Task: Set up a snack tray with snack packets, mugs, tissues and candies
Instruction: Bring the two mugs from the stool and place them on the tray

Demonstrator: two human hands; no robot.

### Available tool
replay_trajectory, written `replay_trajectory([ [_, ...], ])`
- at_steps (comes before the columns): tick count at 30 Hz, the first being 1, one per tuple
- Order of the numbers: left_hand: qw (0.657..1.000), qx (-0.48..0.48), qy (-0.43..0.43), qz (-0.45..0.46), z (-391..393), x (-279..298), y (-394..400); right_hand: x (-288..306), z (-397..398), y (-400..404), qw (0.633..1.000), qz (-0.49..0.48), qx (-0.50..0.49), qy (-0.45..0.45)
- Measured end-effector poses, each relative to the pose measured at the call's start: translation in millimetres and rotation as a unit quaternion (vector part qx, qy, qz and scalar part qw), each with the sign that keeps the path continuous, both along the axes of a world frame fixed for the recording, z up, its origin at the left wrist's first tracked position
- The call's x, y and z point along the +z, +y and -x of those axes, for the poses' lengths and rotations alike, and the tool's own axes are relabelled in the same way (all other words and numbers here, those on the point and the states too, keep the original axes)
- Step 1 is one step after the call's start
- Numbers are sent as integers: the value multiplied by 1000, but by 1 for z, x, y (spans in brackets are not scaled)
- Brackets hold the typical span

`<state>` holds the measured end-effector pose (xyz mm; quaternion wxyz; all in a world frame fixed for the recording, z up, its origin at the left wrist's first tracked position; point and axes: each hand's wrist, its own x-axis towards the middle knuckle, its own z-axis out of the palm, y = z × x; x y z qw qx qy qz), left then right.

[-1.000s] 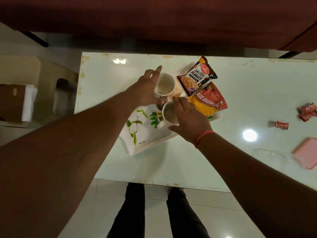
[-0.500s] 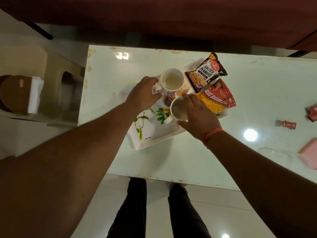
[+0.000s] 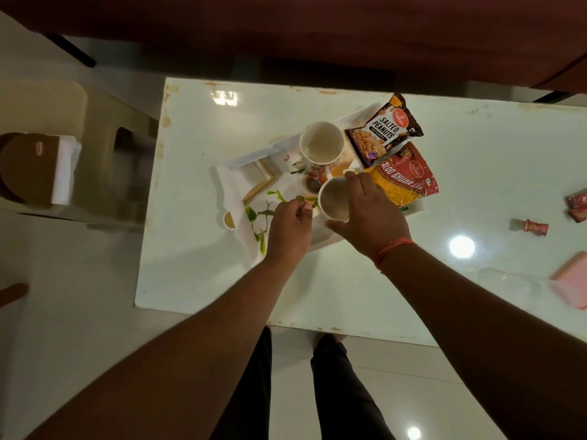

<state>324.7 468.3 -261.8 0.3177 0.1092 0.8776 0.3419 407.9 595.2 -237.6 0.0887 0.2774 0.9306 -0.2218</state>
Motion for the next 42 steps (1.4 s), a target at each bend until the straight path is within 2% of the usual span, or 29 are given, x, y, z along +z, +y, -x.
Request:
replay_trajectory([
  [4, 1000, -3, -12, -6, 3, 2, 0, 3, 0, -1, 1000, -6, 0, -14],
  [6, 998, 46, -32, -24, 8, 7, 0, 8, 2, 3, 1000, 10, -10, -10],
  [9, 986, 146, -37, -68, 26, 9, 5, 19, 17, 18, 995, 63, -47, 61],
  [11, 983, 157, -38, -86, 42, 11, 9, 23, 38, 34, 992, 76, -49, 89],
  [14, 986, 115, -64, -101, 60, 19, 19, 24, 77, 56, 998, 64, 23, 15],
  [19, 995, 52, -78, -42, 79, 23, 38, 28, 114, 65, 980, 68, 145, -121],
  [25, 999, 18, -41, -11, 82, 22, 42, 29, 111, 63, 980, 32, 152, -124],
  [35, 1000, 3, -26, -3, 84, 22, 40, 28, 110, 60, 980, 26, 145, -134],
  [42, 998, 22, -54, -25, 88, 21, 33, 31, 100, 59, 983, 50, 124, -124],
])
